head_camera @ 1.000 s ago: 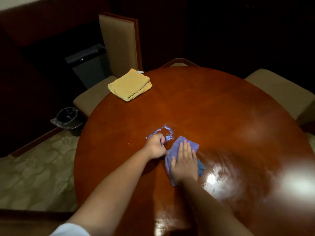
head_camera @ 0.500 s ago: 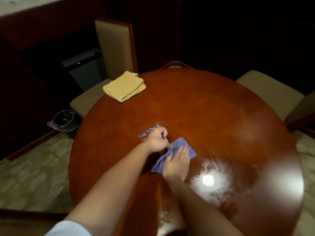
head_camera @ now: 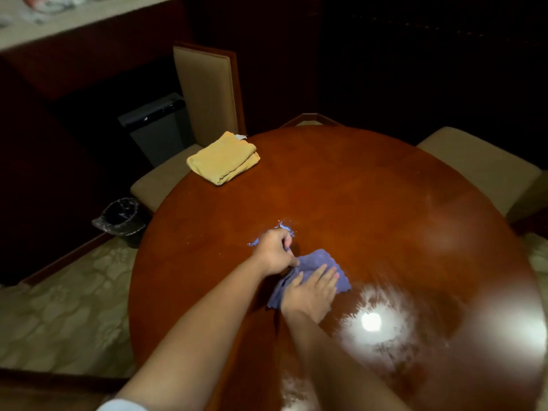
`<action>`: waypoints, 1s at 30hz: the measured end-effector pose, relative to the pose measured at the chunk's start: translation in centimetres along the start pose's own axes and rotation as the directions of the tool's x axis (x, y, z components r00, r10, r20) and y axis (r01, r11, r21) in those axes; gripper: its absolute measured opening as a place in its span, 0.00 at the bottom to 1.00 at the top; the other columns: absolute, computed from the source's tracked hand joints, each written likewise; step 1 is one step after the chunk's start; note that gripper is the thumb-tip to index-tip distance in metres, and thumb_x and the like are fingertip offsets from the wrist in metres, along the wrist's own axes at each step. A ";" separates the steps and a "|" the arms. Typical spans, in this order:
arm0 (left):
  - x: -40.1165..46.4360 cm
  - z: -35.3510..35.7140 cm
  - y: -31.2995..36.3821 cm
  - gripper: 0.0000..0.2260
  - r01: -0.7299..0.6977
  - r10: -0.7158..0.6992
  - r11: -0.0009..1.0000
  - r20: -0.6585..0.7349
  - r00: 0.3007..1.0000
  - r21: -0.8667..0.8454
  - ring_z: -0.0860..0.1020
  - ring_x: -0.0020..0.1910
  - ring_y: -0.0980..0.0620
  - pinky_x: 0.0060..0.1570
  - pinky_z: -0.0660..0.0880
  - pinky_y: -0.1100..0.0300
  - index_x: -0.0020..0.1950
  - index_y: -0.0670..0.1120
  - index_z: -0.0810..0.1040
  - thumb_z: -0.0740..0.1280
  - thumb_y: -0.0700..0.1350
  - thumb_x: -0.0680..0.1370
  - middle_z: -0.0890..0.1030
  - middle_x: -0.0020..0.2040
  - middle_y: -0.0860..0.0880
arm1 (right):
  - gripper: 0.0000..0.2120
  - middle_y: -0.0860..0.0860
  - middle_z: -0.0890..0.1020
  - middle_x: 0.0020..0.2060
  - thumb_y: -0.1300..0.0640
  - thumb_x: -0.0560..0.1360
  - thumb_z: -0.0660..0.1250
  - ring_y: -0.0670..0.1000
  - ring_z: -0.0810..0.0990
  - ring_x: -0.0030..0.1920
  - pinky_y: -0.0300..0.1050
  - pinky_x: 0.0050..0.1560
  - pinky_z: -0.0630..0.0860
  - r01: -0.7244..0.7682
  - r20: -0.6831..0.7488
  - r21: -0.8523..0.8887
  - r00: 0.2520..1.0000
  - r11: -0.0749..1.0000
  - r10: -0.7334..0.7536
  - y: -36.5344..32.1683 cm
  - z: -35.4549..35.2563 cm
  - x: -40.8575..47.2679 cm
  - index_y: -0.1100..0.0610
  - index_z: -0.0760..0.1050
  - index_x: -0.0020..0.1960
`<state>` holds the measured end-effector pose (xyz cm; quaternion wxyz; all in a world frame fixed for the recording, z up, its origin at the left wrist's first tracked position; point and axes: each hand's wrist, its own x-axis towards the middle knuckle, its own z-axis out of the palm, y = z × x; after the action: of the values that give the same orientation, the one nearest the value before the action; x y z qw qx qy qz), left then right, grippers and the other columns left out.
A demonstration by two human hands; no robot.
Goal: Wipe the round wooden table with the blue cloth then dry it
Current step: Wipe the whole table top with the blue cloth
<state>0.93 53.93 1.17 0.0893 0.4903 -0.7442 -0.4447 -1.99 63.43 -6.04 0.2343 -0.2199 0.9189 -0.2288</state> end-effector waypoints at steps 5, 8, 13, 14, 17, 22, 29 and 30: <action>2.1 -1.3 -1.8 0.23 -0.005 0.005 1.000 0.002 1.000 -0.017 0.76 0.34 0.51 0.38 0.75 0.55 0.32 0.48 0.63 0.74 0.28 0.63 0.76 0.29 0.49 | 0.29 0.67 0.63 0.72 0.52 0.77 0.54 0.65 0.61 0.73 0.54 0.71 0.49 -0.068 -0.092 0.163 0.992 0.984 0.083 -3.8 1.6 0.6 0.68 0.61 0.73; 3.6 -2.0 -2.5 0.23 0.010 -0.010 0.997 -0.002 1.000 -0.072 0.74 0.29 0.53 0.38 0.75 0.56 0.33 0.48 0.62 0.74 0.27 0.64 0.77 0.29 0.48 | 0.32 0.69 0.69 0.68 0.50 0.73 0.51 0.67 0.68 0.68 0.55 0.68 0.53 -0.038 -0.062 0.150 0.997 0.988 0.048 -5.0 3.1 2.2 0.69 0.67 0.69; 6.5 -3.7 -3.3 0.23 0.017 -0.038 0.979 -0.100 0.994 -0.203 0.74 0.33 0.50 0.39 0.72 0.57 0.33 0.47 0.61 0.72 0.26 0.65 0.76 0.28 0.46 | 0.35 0.62 0.54 0.76 0.45 0.74 0.41 0.60 0.51 0.77 0.51 0.73 0.41 0.040 -0.123 0.018 0.992 0.999 -0.038 -7.0 4.3 5.1 0.61 0.52 0.77; 7.1 -4.0 -3.5 0.23 0.026 -0.055 0.970 -0.112 0.992 -0.242 0.75 0.34 0.48 0.38 0.72 0.56 0.34 0.47 0.61 0.72 0.26 0.65 0.76 0.29 0.45 | 0.36 0.61 0.52 0.77 0.44 0.74 0.39 0.58 0.49 0.77 0.50 0.73 0.39 0.069 -0.127 -0.021 0.989 0.997 -0.072 -7.4 4.5 5.9 0.60 0.50 0.78; 8.2 -4.9 -3.9 0.23 0.055 -0.111 0.940 -0.150 0.982 -0.336 0.75 0.32 0.49 0.38 0.73 0.56 0.34 0.47 0.61 0.71 0.25 0.66 0.76 0.29 0.45 | 0.36 0.55 0.44 0.78 0.45 0.72 0.38 0.53 0.40 0.77 0.49 0.74 0.37 0.186 0.028 -0.166 0.983 0.968 -0.184 -8.7 4.6 8.1 0.56 0.42 0.78; 8.2 -7.9 -5.4 0.22 0.147 -0.220 0.853 -0.090 0.971 -0.501 0.73 0.28 0.51 0.29 0.76 0.61 0.34 0.46 0.61 0.69 0.24 0.68 0.74 0.34 0.41 | 0.29 0.50 0.47 0.78 0.45 0.79 0.42 0.48 0.43 0.77 0.44 0.74 0.39 0.626 0.327 -0.254 0.773 0.737 -0.544 -10.2 3.6 10.0 0.51 0.47 0.79; 4.2 -9.9 -6.5 0.24 0.268 -0.241 0.901 0.120 0.963 -0.341 0.75 0.21 0.54 0.25 0.76 0.61 0.33 0.46 0.61 0.69 0.22 0.67 0.71 0.27 0.44 | 0.48 0.50 0.47 0.78 0.40 0.59 0.31 0.49 0.43 0.78 0.44 0.74 0.38 0.927 0.618 -0.174 0.365 0.331 -0.697 -9.2 2.2 9.2 0.51 0.49 0.79; 3.4 -9.6 -6.6 0.24 0.287 -0.253 0.904 0.144 0.957 -0.318 0.76 0.21 0.55 0.25 0.77 0.60 0.33 0.46 0.61 0.69 0.21 0.67 0.72 0.27 0.44 | 0.48 0.50 0.47 0.78 0.40 0.60 0.32 0.50 0.43 0.78 0.44 0.74 0.38 0.941 0.630 -0.160 0.330 0.299 -0.703 -8.7 2.3 8.9 0.51 0.50 0.79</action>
<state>9.03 44.85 0.84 0.0720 0.5436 -0.5860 -0.5965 -5.28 51.18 -6.23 0.2121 -0.7719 0.5992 -0.0116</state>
